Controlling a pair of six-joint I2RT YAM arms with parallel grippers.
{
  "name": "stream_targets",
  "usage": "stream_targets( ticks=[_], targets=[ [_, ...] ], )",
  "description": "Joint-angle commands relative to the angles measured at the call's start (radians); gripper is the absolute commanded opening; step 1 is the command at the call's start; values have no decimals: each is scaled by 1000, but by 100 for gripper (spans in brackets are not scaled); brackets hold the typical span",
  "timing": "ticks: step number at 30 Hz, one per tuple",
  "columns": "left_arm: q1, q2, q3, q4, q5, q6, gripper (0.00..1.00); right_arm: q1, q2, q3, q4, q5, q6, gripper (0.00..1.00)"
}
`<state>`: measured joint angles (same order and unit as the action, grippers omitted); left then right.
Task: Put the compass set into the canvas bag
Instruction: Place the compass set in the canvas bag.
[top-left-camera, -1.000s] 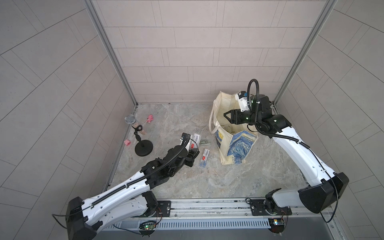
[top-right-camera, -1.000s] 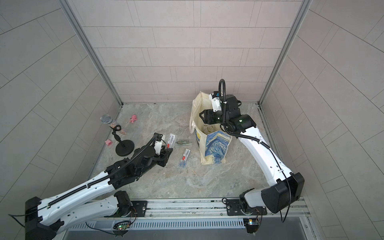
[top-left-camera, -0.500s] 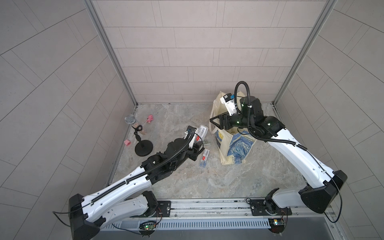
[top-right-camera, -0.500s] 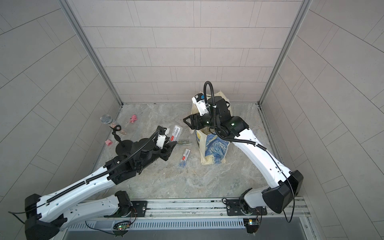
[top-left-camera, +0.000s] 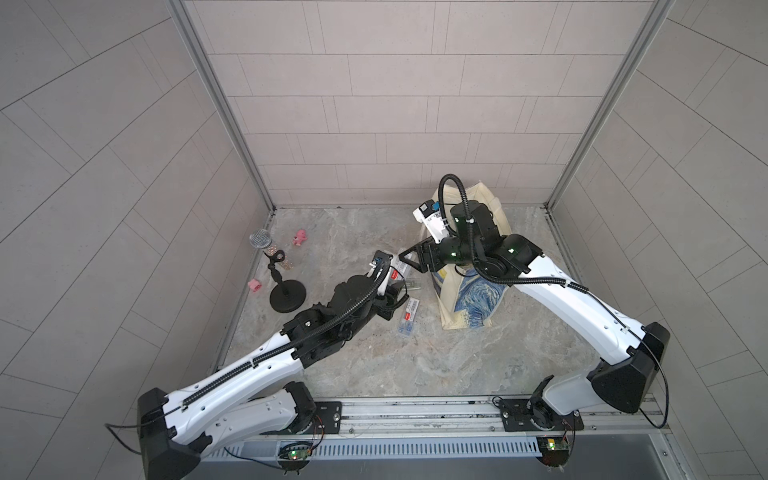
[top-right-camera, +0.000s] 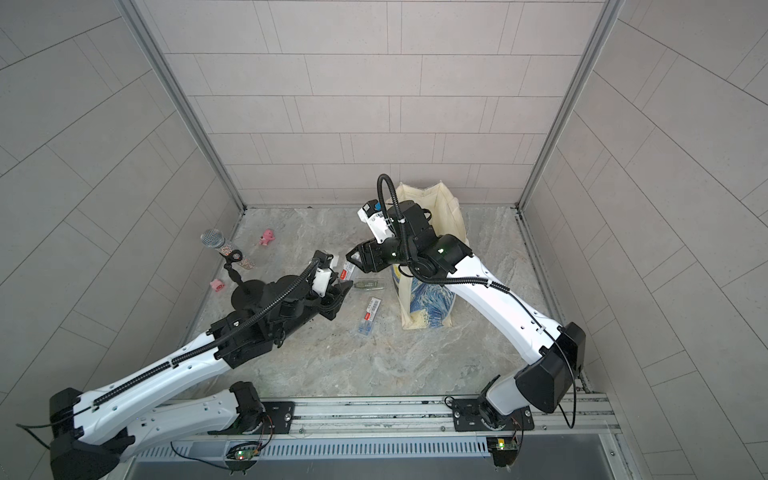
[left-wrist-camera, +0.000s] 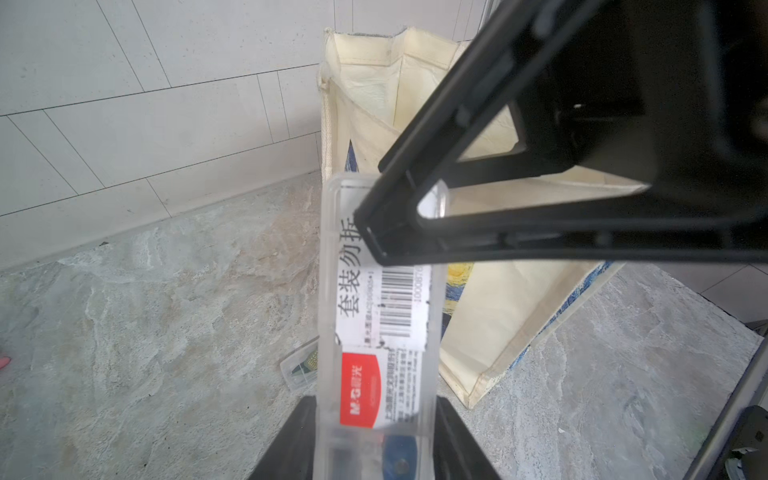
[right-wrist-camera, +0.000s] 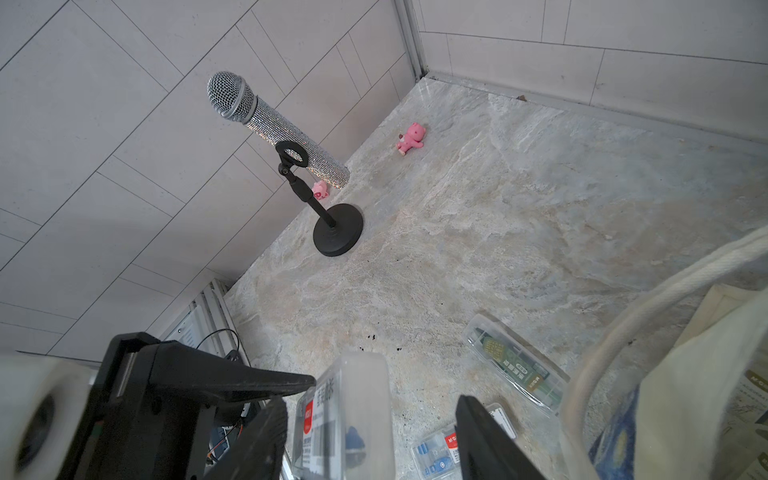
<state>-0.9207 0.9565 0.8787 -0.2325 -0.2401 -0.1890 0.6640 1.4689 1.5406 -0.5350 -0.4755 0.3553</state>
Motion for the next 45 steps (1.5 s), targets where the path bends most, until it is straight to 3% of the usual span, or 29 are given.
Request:
stream_targets(
  ticks=[1, 15, 29, 32, 35, 40, 45],
  targets=[
    [8, -14, 9, 22, -14, 7, 10, 11, -2, -9, 21, -28, 25, 64],
    [9, -19, -1, 26, -11, -3, 9, 28, 2, -72, 112, -70, 103, 48],
    [10, -15, -1, 18, -14, -6, 11, 29, 7, -74, 127, -70, 109, 19],
    [9, -13, 6, 1, -21, -14, 20, 29, 10, -76, 130, -68, 110, 8],
    [11, -18, -4, -7, -36, -23, 38, 29, 5, -81, 139, -63, 115, 0],
    [13, -30, -13, -37, -52, -42, 63, 29, -4, -79, 134, -47, 109, 0],
    [17, -44, -26, -55, -46, -53, 71, 28, -11, -70, 116, -24, 91, 0]
  ],
)
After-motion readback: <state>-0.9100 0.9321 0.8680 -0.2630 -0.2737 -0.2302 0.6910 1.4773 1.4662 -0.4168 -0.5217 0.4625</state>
